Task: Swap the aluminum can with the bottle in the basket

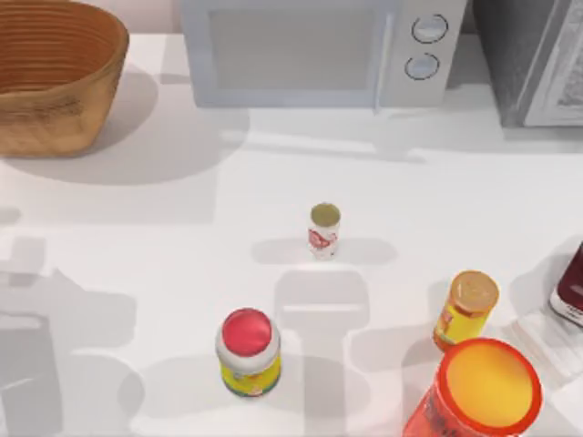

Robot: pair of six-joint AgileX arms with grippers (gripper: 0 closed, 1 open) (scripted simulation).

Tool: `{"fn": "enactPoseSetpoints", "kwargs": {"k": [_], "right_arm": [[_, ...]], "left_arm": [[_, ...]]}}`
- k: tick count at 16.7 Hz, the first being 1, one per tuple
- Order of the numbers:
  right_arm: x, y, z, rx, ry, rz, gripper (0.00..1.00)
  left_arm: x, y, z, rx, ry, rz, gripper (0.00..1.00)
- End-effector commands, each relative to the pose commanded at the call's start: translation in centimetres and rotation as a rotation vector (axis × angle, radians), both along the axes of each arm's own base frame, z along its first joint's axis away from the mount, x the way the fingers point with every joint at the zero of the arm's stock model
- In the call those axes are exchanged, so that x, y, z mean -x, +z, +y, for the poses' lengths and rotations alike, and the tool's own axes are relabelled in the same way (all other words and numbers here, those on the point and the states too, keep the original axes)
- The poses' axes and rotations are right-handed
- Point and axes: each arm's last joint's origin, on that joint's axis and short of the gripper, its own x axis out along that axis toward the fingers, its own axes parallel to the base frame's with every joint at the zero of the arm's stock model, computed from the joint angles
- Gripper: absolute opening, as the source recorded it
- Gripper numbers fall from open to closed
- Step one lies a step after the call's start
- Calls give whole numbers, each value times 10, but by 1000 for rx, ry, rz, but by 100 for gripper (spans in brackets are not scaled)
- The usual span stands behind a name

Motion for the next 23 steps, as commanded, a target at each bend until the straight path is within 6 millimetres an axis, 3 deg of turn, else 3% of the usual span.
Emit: {"fn": "enactPoseSetpoints", "kwargs": {"k": [7, 20, 23], "right_arm": [[0, 0, 0, 0, 0, 0, 100], [0, 0, 0, 0, 0, 0, 100], [0, 0, 0, 0, 0, 0, 100]], "left_arm": [[-2, -11, 1, 0, 1, 1, 100], [-2, -11, 1, 0, 1, 1, 2], [-2, -11, 1, 0, 1, 1, 0]]}}
